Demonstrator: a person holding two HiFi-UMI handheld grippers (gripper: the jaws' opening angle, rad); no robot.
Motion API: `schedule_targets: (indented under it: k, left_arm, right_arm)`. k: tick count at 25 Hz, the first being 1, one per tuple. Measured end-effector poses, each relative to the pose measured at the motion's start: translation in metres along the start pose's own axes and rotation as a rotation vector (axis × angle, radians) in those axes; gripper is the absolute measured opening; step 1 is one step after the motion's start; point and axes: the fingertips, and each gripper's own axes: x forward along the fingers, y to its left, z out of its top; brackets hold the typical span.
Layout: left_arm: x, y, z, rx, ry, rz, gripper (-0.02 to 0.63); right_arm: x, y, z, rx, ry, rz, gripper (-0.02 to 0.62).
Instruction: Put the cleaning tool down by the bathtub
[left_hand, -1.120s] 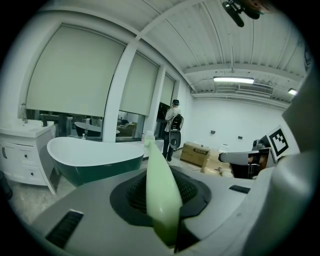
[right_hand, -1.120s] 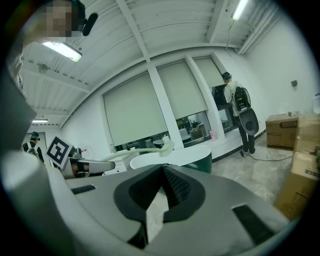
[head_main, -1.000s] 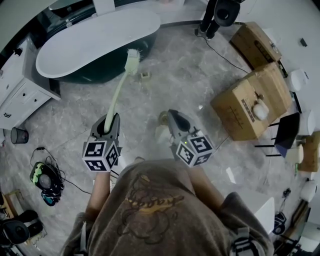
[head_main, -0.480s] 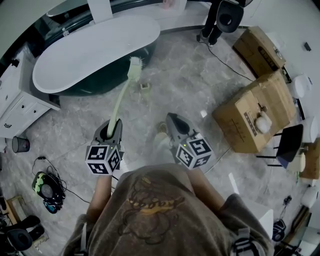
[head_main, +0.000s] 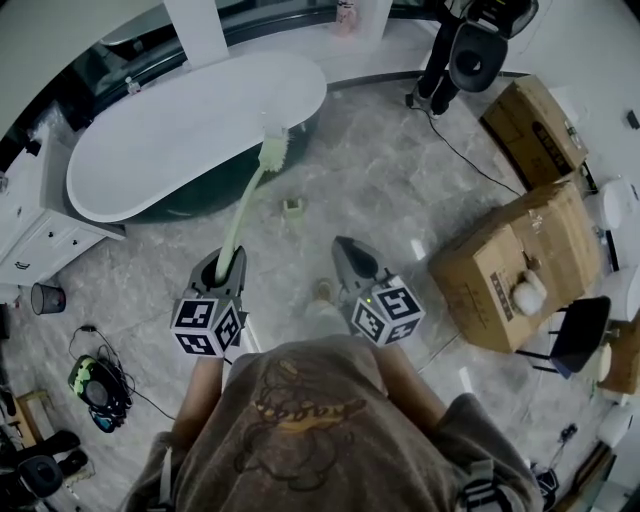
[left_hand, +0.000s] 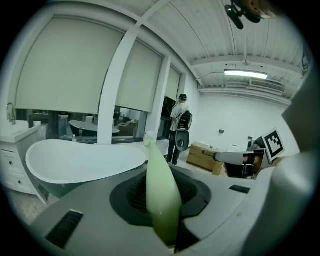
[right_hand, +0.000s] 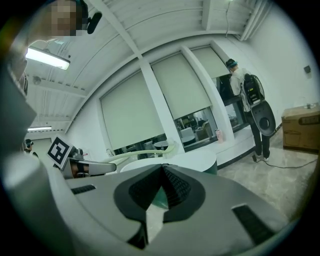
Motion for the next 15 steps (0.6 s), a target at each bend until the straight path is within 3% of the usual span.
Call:
schedule_targets:
  k: [8, 15]
  left_arm:
    - [0.072, -0.003, 0.041, -0.034, -0.024, 0.053, 0.077]
    - [0.1, 0.005, 0.054, -0.051, -0.032, 0.071, 0.076]
  right_arm:
    - [0.045, -0.066, 0.042, -0.021, 0.023, 0.06, -0.009]
    - [0.067, -0.092, 0.047, -0.014, 0.051, 0.081, -0.009]
